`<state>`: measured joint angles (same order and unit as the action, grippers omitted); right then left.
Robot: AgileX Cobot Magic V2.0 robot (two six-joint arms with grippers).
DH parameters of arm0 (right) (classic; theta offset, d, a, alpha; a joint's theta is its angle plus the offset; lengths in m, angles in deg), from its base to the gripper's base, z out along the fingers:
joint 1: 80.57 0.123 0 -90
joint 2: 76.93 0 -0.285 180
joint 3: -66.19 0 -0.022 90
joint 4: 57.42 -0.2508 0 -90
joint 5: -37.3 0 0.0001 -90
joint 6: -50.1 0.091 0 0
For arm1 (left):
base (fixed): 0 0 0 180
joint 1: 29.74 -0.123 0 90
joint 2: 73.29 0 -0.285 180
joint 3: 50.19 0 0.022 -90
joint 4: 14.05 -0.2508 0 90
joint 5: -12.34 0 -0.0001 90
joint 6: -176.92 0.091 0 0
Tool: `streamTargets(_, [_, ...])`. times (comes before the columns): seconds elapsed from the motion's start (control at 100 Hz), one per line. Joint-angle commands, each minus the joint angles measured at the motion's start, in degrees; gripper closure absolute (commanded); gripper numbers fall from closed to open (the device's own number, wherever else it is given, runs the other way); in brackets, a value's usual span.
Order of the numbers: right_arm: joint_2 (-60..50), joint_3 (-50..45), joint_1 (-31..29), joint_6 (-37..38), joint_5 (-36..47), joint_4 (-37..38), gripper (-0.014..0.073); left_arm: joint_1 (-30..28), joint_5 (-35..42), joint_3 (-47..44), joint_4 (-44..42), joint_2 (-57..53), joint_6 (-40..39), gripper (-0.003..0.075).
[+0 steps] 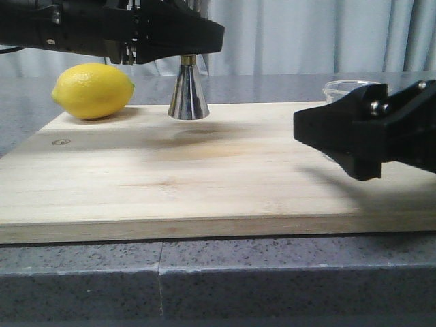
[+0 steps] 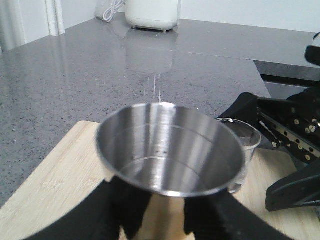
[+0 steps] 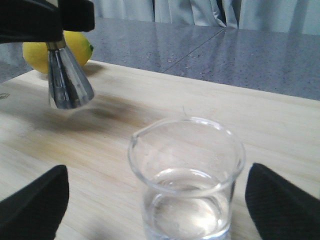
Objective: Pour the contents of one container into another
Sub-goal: 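Reach the right gripper to the clear glass beaker and grasp it, then lift the beaker with the right gripper over the jigger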
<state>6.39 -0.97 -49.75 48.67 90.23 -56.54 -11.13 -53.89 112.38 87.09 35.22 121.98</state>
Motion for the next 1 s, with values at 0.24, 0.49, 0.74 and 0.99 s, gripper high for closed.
streamTargets(0.24, [3.3,1.5,0.0,-0.6,8.7,-0.9,0.0144,0.5,-5.8,1.6,4.8,-2.4,-0.4,0.047])
streamTargets(0.49, [3.3,1.5,0.0,-0.6,8.6,-0.9,0.0293,0.5,-5.8,1.6,4.8,-2.4,-0.4,0.047])
streamTargets(0.74, [0.8,1.5,0.0,-0.6,8.6,-1.4,0.0293,0.5,-5.8,1.6,4.8,-2.4,-0.4,0.047])
streamTargets(0.99, [-5.7,3.5,0.0,-0.6,5.0,-3.0,0.0293,0.5,-5.8,1.6,4.8,-2.4,-0.4,0.047])
